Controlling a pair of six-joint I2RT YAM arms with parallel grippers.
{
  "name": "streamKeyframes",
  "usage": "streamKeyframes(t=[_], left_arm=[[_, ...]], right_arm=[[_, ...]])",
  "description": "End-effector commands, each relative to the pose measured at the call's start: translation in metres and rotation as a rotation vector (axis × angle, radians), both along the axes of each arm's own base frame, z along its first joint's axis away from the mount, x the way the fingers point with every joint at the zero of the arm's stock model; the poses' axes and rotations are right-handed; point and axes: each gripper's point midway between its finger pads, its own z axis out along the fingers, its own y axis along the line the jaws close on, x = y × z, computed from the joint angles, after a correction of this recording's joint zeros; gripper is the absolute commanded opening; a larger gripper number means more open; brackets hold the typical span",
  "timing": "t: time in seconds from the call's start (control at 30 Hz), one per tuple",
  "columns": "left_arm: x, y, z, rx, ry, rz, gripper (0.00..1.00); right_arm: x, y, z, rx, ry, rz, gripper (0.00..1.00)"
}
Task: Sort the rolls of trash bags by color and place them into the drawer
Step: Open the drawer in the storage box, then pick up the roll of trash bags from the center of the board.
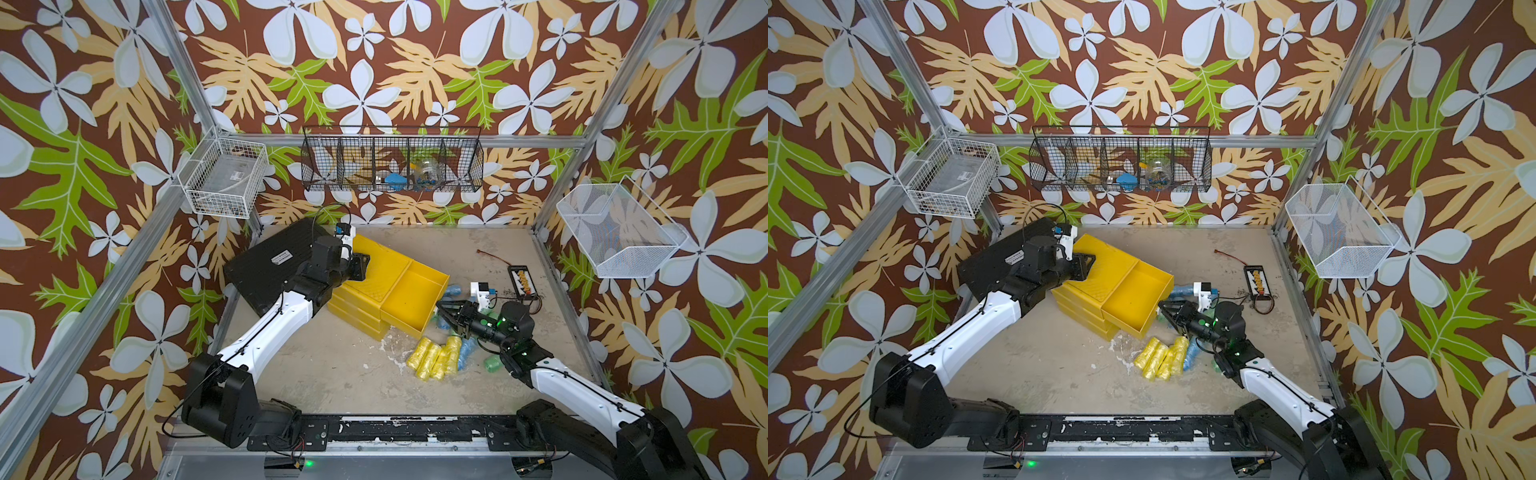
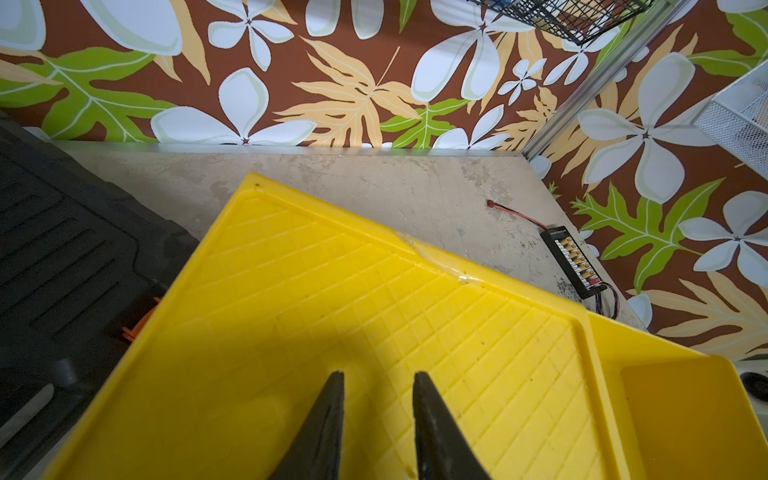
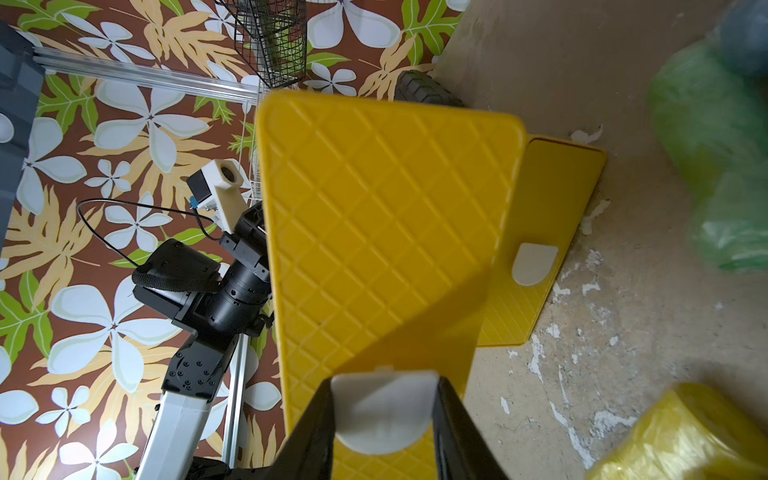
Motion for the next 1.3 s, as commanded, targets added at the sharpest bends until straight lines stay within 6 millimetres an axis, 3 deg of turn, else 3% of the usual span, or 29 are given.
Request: streamKeyframes(t=[0.0, 0.13, 0.27, 0.43, 0.63, 0.9, 1.27], left_arm=[[-0.020, 0.009, -0.038, 0.067, 0.163, 0.002, 0.32], [-0.019, 0.007, -0.034, 0.060, 0.155, -0.001, 0.32], [-0.018, 0.006, -0.024, 0.045, 0.137, -0.005, 0.32], [-0.018, 0.002, 0.002, 0.019, 0.087, -0.025, 0.32], [-0.027, 0.007, 0.027, 0.029, 0.046, -0.028, 0.34], [-0.043, 0.019, 0.028, 0.072, 0.045, -0.016, 0.36], [-0.054, 0.027, 0.011, 0.096, 0.076, -0.006, 0.37]], right_arm=[[0.008, -0.010, -0.006, -0.126, -0.034, -0.051, 0.55], [0.009, -0.023, -0.003, -0.261, -0.054, -0.089, 0.71], [0.006, -0.040, -0.004, -0.402, -0.061, -0.125, 0.73], [-0.010, -0.063, -0.038, -0.632, 0.023, -0.105, 0.69], [-0.033, -0.070, -0.083, -0.709, 0.107, -0.035, 0.63], [-0.045, -0.063, -0.112, -0.688, 0.159, 0.032, 0.60], [-0.049, -0.053, -0.131, -0.657, 0.198, 0.092, 0.54]])
